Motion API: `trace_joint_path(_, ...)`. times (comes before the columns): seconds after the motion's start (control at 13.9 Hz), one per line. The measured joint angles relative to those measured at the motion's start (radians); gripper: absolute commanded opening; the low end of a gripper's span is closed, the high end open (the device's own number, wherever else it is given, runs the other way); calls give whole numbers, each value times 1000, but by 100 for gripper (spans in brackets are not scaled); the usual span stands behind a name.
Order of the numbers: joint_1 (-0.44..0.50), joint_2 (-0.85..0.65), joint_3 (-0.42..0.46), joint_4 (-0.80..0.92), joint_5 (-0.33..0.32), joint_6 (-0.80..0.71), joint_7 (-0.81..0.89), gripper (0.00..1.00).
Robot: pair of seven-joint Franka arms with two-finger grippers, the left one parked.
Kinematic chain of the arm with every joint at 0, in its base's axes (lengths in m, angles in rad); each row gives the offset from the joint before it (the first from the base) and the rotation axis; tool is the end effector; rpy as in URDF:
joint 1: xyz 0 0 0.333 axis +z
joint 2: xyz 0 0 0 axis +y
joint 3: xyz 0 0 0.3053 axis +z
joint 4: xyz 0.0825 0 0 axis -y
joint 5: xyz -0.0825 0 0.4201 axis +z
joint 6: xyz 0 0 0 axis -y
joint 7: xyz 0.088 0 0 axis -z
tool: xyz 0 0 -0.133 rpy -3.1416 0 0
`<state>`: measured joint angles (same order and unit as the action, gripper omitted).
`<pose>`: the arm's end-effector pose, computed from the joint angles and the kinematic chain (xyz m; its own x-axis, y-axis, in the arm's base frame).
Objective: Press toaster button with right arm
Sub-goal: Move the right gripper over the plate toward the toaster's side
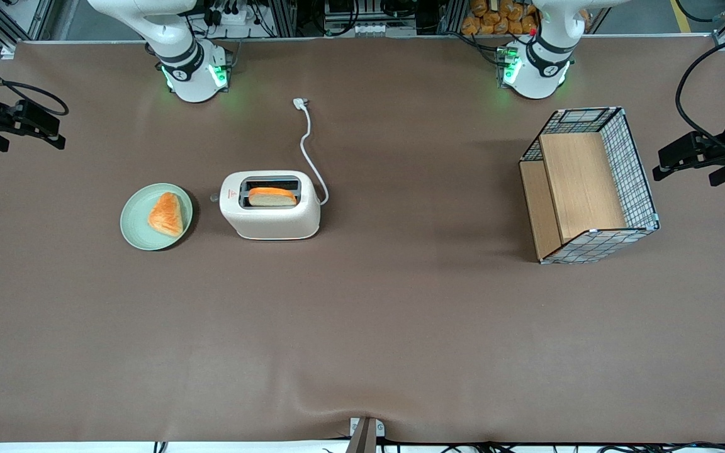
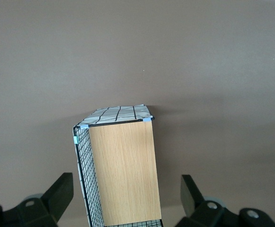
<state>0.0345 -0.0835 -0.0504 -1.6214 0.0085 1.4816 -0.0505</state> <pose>0.5542 -0.0087 0.6026 0.9978 0.0358 -0.0557 0.0350 -0.9993 -0.0155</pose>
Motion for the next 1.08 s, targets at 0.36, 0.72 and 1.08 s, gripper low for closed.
trace_joint_path(0.36, 0, 21, 1, -53, 32, 74, 0, 100)
trace_joint_path(0.72, 3, 25, 5, -105, 44, 136, 0, 100)
trace_joint_path(1.08, 5, 31, 6, -131, 98, 153, 2, 100)
